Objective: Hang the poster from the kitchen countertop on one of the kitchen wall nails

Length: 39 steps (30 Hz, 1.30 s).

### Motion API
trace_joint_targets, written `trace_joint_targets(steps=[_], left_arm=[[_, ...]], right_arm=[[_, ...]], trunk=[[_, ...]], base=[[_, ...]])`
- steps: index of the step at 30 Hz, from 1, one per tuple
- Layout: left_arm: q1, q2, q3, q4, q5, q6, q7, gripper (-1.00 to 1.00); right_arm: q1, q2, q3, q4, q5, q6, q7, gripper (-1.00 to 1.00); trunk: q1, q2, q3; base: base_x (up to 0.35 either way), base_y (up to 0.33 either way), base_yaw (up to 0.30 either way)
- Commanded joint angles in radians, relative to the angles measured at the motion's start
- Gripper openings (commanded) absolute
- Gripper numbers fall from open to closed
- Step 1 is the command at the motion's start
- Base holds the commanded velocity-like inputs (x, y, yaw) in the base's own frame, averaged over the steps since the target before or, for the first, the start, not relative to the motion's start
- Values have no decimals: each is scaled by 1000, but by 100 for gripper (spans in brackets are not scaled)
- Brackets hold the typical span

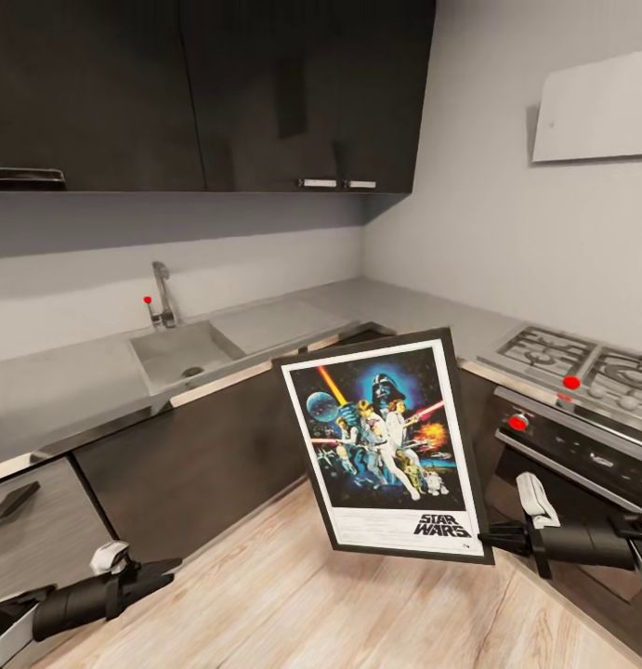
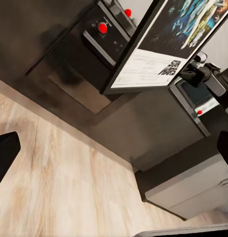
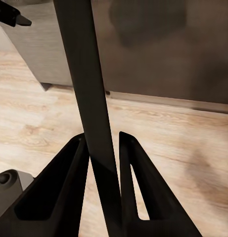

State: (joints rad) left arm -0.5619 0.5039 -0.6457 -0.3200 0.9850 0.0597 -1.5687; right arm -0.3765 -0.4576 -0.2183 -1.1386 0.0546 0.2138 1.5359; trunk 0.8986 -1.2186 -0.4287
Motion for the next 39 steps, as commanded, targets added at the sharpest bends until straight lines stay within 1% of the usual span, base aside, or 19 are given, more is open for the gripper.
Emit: trace_joint_targets(steps=[1, 10, 39], left_arm=[[-1, -1, -7, 0, 8, 6, -2, 100], [-1, -4, 0, 1, 10, 4, -2, 100], [-1, -4, -1, 22, 14, 5, -2, 100]], right_arm=[[-1, 0, -2, -1, 5, 13, 7, -100], [-1, 0, 0, 0, 5, 14, 8, -100], [-1, 1, -2, 0, 4, 15, 9, -100]], trunk=[[-4, 7, 4], [-38, 70, 39], [-150, 273, 131]], base=[[0, 0, 0], [0, 0, 0], [0, 0, 0]])
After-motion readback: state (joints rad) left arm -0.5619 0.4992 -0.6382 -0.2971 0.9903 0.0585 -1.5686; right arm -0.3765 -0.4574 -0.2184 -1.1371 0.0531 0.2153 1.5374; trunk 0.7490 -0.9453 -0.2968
